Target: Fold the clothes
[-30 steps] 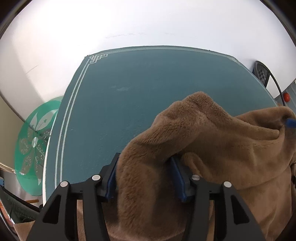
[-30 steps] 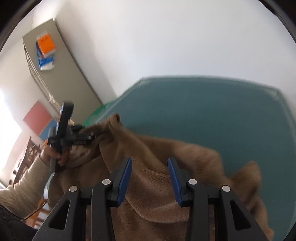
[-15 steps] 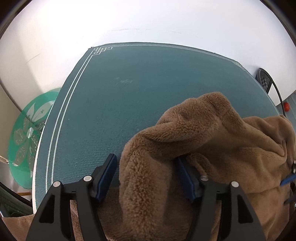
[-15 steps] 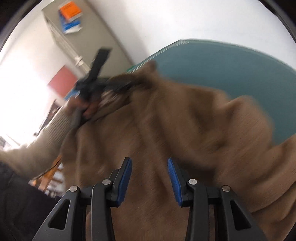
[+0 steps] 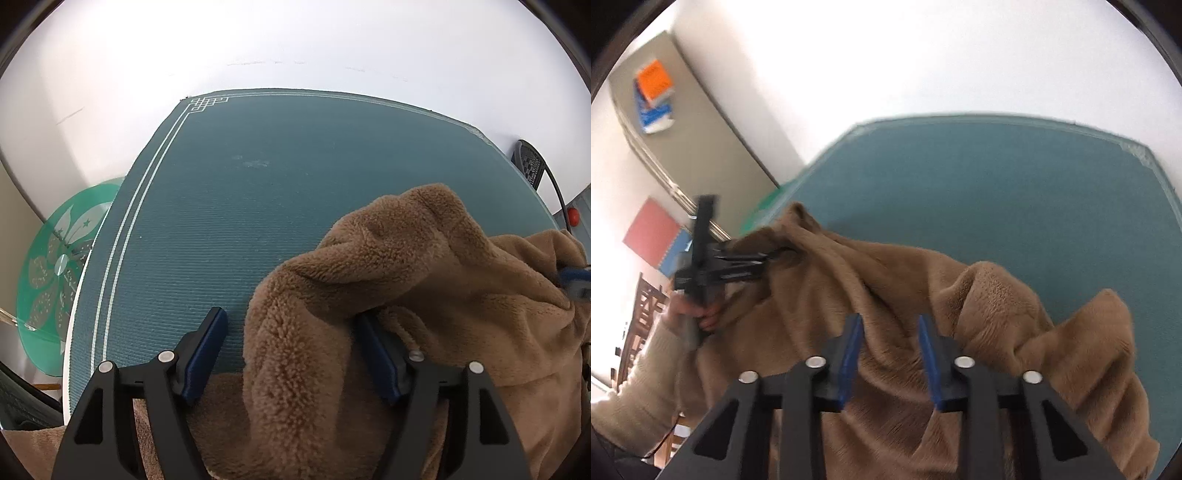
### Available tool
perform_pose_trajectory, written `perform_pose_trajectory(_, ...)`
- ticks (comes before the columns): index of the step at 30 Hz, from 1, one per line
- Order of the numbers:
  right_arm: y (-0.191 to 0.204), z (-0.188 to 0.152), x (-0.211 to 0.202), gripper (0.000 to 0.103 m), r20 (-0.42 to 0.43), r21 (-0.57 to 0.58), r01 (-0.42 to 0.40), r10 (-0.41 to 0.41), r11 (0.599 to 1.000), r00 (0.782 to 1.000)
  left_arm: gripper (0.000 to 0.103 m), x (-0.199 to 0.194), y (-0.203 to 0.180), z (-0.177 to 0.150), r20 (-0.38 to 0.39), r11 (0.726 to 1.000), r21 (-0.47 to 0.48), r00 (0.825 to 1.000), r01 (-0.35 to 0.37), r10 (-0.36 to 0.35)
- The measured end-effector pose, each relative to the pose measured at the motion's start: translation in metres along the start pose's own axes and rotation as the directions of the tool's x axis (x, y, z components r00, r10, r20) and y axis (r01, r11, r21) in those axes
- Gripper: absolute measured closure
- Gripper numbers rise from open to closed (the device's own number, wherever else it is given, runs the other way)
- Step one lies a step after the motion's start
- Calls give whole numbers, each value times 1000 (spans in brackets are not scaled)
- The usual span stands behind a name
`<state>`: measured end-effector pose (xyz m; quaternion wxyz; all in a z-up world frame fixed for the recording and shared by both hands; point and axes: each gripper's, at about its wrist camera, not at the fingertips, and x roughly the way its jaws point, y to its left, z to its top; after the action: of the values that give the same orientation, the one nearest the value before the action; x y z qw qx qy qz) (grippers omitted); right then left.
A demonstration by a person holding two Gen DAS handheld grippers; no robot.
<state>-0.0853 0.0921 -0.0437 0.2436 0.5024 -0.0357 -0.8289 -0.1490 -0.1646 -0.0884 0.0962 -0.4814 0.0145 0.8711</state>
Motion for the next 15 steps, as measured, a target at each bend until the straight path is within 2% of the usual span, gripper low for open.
perform_pose_trajectory(1, -3, 1, 10, 73, -28, 14, 23, -23, 1000, 999, 27, 0, 1, 0, 2, 1000, 0, 1000, 2, -2)
perform_pose_trajectory(4, -6, -2, 22, 73, -48, 9, 126, -126, 992, 991, 26, -1, 2, -1, 7, 1000, 2, 1000, 7, -7)
perform_pose_trajectory(5, -7, -2, 23, 73, -52, 2, 138, -138, 990, 989, 25, -1, 3, -2, 8, 1000, 3, 1000, 7, -8)
perform_pose_trajectory(10, 12, -5, 29, 73, -81, -142, 236, -249, 961, 965, 24, 0, 7, -1, 12, 1000, 8, 1000, 9, -9)
perform_pose_trajectory(15, 19, -5, 32, 73, -69, -193, 274, -291, 942, 954, 24, -1, 18, -2, 13, 1000, 13, 1000, 7, -7)
